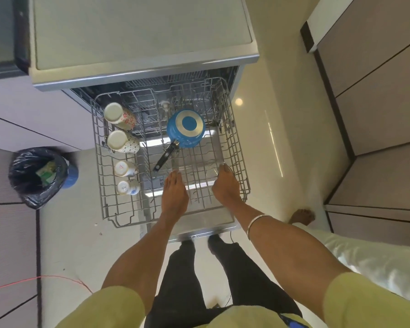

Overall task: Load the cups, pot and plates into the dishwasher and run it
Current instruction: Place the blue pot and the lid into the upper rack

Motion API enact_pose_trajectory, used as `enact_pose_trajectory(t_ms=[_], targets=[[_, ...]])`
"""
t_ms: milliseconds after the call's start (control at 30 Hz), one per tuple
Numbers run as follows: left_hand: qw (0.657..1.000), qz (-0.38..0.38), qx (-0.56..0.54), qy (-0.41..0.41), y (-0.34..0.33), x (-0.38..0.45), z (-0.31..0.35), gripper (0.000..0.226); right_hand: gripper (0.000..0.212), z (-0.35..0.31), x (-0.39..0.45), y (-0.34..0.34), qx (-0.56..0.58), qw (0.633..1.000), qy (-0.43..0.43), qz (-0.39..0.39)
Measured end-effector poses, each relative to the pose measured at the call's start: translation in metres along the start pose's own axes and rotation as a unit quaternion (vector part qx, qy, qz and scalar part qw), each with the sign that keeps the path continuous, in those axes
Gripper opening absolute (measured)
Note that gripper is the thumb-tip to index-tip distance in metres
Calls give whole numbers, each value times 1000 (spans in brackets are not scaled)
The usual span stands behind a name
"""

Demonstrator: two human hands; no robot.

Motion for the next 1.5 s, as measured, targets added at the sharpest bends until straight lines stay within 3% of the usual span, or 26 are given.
enact_pose_trajectory(t_ms=[367, 533, 800, 1067, 1300, 1500], targets=[[999, 48, -16, 4, 32, -53, 24, 49, 64, -22, -48, 21, -52, 997, 54, -13], [999, 41, 19, -29, 43, -79, 18, 51, 62, -37, -75, 20, -15, 998, 55, -19], [1000, -12, 11, -25, 49, -119, -32, 50, 46, -44, -131, -17, -9, 998, 62, 4], [999, 8, 2, -51, 58, -146, -67, 49, 44, -56, -157, -56, -48, 996, 66, 20], [999, 6, 19, -40, 42, -132, -77, 62, 60, -57, -148, -71, -109, 983, 133, 56], [999, -9, 29, -44, -3, -109, -79, 53, 66, -55, -103, -102, -179, 964, 181, 76]])
Point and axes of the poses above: each hand's wrist, its own x-axis towards the middle knuckle, its own y-axis out of the back of the hand, z = x × y, the point moved 6 cm from there along x, towards the middle knuckle, and after that the axes turned 9 degrees about -x, right-handed, at the moved point
